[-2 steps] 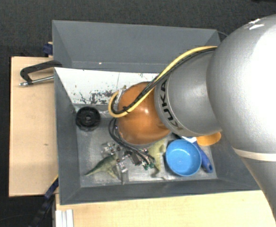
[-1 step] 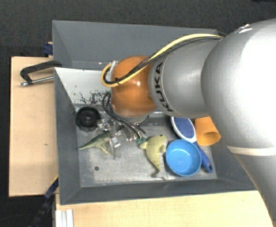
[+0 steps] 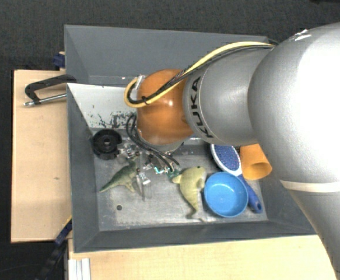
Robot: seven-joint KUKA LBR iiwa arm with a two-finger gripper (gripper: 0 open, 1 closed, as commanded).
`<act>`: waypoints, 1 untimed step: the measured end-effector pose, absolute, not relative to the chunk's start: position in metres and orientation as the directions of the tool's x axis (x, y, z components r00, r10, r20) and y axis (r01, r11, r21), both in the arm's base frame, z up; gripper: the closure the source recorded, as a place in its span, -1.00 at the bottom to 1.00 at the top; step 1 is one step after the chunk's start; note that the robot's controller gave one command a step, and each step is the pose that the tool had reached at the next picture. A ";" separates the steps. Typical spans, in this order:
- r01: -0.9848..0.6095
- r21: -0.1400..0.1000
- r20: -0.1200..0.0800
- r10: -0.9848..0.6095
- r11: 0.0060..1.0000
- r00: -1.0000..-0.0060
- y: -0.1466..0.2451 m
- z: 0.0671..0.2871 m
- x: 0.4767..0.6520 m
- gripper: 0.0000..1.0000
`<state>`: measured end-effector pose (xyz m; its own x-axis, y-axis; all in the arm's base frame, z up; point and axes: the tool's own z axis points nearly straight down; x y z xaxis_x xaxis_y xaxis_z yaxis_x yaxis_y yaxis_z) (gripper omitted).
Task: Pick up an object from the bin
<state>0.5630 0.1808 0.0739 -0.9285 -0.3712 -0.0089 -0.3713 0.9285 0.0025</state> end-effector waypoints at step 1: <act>-0.372 0.002 -0.008 -0.372 0.928 -0.928 0.180 0.073 0.563 1.00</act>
Offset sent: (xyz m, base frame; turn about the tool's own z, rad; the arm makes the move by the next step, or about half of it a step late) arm 0.0000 0.0000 0.0000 0.0000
